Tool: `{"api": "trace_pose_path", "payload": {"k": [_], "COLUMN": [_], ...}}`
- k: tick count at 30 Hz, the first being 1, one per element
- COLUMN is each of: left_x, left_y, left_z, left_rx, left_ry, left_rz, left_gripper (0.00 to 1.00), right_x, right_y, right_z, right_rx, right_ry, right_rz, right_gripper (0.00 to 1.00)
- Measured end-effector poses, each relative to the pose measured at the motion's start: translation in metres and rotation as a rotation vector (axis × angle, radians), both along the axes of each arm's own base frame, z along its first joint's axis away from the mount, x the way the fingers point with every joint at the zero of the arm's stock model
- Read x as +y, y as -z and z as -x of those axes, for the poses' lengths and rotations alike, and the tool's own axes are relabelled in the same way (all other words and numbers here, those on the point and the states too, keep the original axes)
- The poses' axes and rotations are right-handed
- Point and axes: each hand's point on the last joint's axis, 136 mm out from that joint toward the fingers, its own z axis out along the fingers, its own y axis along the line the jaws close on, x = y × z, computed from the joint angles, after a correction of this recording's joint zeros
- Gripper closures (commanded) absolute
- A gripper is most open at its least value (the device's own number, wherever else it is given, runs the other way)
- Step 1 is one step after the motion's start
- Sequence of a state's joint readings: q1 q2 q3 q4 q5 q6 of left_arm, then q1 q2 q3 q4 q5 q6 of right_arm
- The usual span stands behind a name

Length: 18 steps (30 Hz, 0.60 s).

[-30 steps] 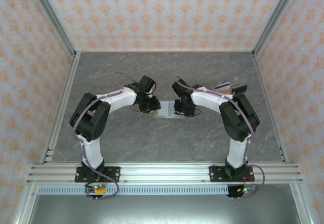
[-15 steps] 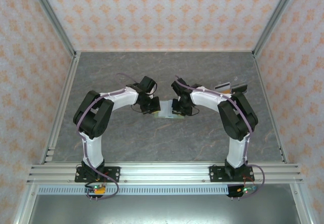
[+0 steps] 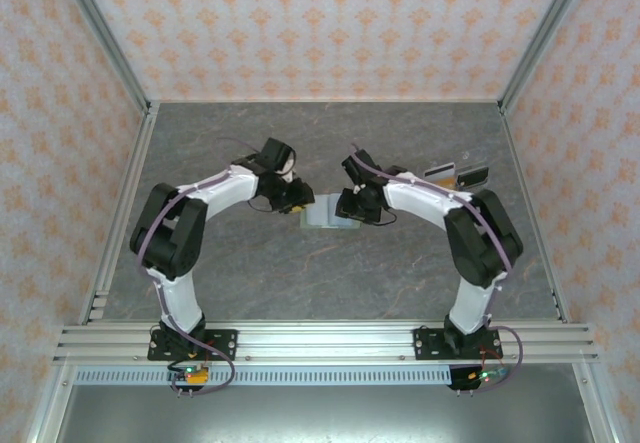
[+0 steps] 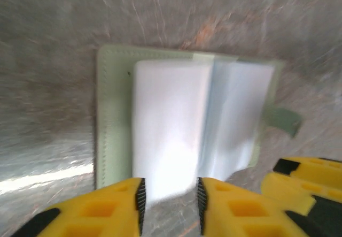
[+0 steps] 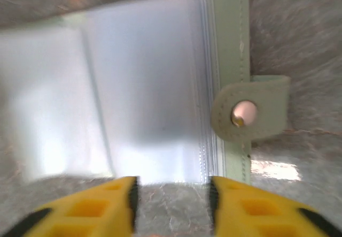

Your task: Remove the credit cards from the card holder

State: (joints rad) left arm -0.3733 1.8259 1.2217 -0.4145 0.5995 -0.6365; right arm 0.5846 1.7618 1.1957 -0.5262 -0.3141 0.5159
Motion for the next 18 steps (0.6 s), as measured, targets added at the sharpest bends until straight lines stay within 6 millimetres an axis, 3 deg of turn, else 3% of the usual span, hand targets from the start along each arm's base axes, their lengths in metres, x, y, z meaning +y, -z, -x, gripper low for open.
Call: {"api": "trace_pose_path", "payload": {"k": [4, 6, 13, 18], "left_x": [0.03, 0.051, 0.144, 0.211], "left_y": [-0.036, -0.049, -0.075, -0.078], "left_z": [-0.008, -0.009, 0.0, 0.024], "left_rx": [-0.093, -0.135, -0.244, -0.307], "left_ry": [-0.058, -0.101, -0.314, -0.508], "left_rz": [-0.006, -0.031, -0.26, -0.459], "left_gripper": [0.39, 0.31, 0.03, 0.0], "right_x": [-0.019, -0.039, -0.141, -0.216], "right_y": [-0.047, -0.07, -0.123, -0.133], "right_z": [-0.014, -0.023, -0.041, -0.032], "right_rx": [-0.156, -0.248, -0.502, -0.621], "right_ry": [0.052, 0.102, 0.365, 0.581], "right_rz": [0.001, 0.031, 0.258, 0.408], "right_gripper": [0.13, 0.01, 0.01, 0.01]}}
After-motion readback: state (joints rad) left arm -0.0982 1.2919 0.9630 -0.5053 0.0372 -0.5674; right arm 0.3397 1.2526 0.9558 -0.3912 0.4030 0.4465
